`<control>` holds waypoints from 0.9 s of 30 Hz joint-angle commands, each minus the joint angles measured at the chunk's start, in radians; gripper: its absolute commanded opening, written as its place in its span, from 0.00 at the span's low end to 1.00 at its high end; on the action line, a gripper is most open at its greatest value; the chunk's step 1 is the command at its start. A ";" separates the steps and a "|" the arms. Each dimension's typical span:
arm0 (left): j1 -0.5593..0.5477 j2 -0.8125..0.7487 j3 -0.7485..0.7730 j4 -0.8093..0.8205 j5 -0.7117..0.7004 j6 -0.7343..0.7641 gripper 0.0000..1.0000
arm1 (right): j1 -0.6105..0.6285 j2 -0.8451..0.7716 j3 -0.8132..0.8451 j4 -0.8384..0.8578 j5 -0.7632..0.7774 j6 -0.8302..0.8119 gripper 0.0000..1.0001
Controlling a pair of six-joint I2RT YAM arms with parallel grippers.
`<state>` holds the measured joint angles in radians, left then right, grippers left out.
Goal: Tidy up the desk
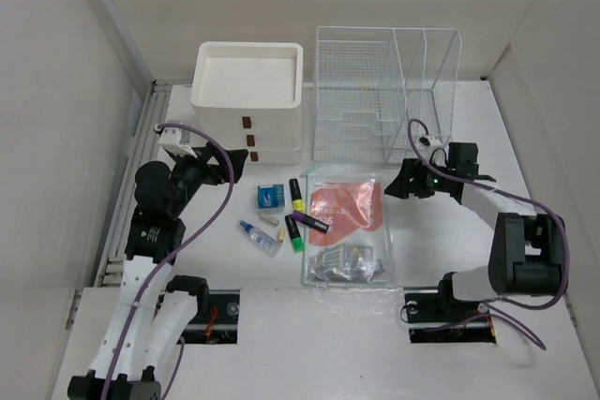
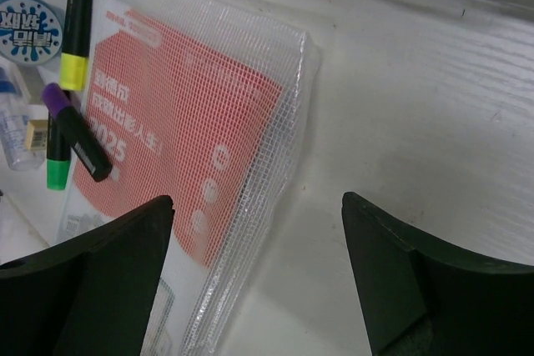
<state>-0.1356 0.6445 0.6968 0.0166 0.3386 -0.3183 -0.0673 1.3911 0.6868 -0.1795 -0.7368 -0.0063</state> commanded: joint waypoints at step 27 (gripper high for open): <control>-0.001 -0.062 0.030 0.054 0.037 0.027 0.99 | 0.112 0.282 -0.036 0.169 -0.082 0.117 0.77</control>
<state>-0.1356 0.6010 0.6968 0.0177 0.3588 -0.3042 0.0231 1.6169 0.6628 0.0452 -0.8566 0.1097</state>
